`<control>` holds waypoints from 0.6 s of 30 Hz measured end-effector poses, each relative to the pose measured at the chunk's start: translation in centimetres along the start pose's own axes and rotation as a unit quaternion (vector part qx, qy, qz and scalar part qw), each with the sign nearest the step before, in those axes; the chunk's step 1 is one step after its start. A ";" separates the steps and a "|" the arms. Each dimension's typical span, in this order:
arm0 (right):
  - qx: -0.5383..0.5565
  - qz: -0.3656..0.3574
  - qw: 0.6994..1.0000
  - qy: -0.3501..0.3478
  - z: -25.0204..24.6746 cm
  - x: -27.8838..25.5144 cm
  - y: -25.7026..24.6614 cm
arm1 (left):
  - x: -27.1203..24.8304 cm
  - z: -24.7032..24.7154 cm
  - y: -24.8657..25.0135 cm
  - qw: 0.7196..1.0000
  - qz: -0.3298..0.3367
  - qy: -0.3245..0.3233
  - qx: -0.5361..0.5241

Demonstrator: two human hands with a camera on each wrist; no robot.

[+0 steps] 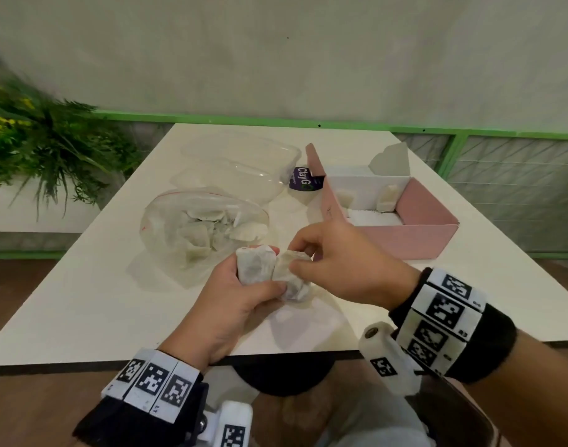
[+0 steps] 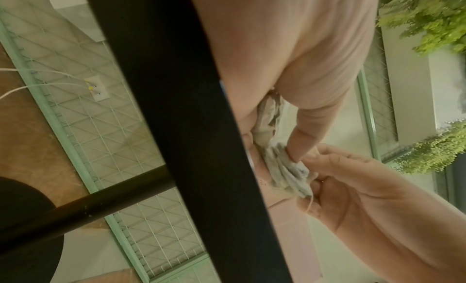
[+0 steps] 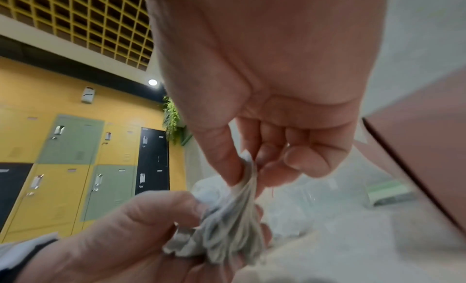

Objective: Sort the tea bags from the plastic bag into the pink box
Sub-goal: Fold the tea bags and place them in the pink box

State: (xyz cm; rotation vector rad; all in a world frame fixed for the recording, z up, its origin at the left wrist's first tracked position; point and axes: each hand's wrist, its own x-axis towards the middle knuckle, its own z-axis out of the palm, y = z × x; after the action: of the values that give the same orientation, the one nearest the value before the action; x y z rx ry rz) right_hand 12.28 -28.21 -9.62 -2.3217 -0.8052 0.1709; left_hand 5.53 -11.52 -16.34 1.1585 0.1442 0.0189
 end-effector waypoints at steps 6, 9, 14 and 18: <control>-0.093 -0.001 0.994 -0.048 -4.0 0.7 -0.7 | 0.2 0.3 0.3 0.998 -0.001 0.053 -0.044; -0.108 -0.002 0.992 -0.067 -7.4 0.7 -1.5 | 0.0 0.4 0.5 0.996 -0.004 0.069 -0.048; -0.122 0.035 0.989 -0.076 -15.0 1.8 -2.2 | 0.0 0.5 0.6 0.997 -0.003 0.064 -0.048; -0.177 0.080 0.980 -0.030 -20.0 4.5 -0.2 | 0.0 0.3 0.4 0.996 0.001 0.065 -0.054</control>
State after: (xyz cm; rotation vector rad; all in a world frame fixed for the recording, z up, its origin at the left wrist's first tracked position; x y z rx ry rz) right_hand 22.20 -36.41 6.29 -2.7321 -0.7242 0.1810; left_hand 5.65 -11.63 -15.82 1.0487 0.2542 0.1019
